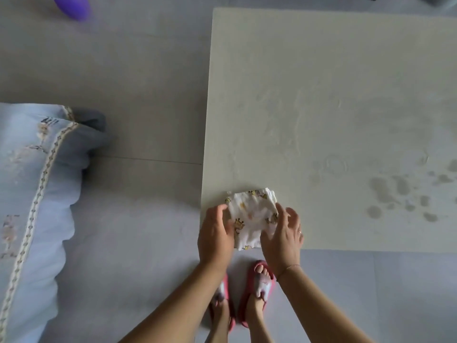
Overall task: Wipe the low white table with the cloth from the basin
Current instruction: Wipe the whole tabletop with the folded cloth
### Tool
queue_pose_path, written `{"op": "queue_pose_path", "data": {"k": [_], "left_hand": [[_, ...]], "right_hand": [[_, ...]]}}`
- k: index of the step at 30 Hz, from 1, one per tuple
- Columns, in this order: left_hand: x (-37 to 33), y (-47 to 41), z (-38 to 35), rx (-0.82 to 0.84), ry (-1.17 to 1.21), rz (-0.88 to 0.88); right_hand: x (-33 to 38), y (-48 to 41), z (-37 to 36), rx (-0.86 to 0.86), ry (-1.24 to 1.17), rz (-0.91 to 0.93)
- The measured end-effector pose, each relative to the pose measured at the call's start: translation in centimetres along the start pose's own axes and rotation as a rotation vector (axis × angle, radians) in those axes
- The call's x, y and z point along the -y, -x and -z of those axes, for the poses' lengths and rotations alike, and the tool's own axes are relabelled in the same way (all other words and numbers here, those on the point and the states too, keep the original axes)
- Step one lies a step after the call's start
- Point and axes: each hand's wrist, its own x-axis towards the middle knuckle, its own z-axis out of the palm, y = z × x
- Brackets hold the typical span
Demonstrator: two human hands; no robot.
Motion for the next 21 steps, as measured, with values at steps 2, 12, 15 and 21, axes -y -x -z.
{"op": "queue_pose_path", "data": {"k": [2,12,15,21], "left_hand": [[1.0,-0.4,-0.3,-0.062,-0.107,-0.086],[4.0,-3.0,-1.1,0.097,0.234,0.129],[4.4,-3.0,-1.1,0.119,0.303,0.174],[5.3,-3.2,-0.3,0.148,0.268,0.139]], "right_hand": [[0.1,0.2,-0.9,-0.113,0.096,0.033],[1.8,-2.2,-6.9,-0.028,0.386,0.269],[3.4,-0.7,-9.0,0.031,0.467,0.466],[2.6,-1.4,-8.4,0.070,0.554,0.798]]}}
